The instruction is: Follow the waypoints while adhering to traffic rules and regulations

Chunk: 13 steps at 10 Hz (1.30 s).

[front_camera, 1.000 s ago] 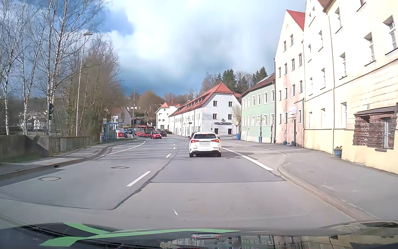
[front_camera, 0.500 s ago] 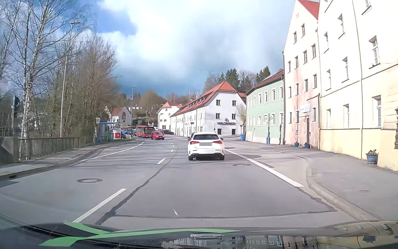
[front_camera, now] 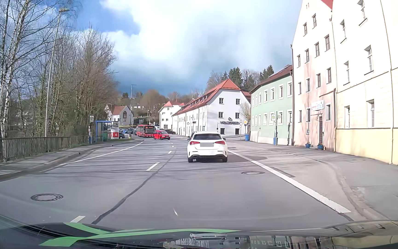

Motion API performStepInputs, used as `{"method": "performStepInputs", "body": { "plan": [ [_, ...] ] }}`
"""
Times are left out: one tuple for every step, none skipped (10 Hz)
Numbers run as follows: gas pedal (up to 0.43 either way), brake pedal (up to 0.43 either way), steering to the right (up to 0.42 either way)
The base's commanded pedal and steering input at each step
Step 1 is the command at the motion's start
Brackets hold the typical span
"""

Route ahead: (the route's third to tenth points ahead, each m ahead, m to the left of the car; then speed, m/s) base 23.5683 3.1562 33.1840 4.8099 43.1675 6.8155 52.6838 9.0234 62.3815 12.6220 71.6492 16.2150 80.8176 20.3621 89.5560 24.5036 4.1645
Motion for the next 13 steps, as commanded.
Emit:
{"method": "performStepInputs", "body": {
  "plan": [
    [0.000,0.256,-0.018],
    [0.000,0.213,-0.019],
    [0.000,0.183,-0.019],
    [0.000,0.165,-0.019],
    [0.000,0.152,-0.020],
    [0.000,0.140,-0.021],
    [0.000,0.091,-0.021],
    [0.000,0.049,-0.021],
    [0.000,0.030,-0.021],
    [0.000,0.012,-0.021],
    [0.000,0.000,-0.022],
    [0.000,0.000,-0.022],
    [0.000,0.000,-0.022]
  ]
}}
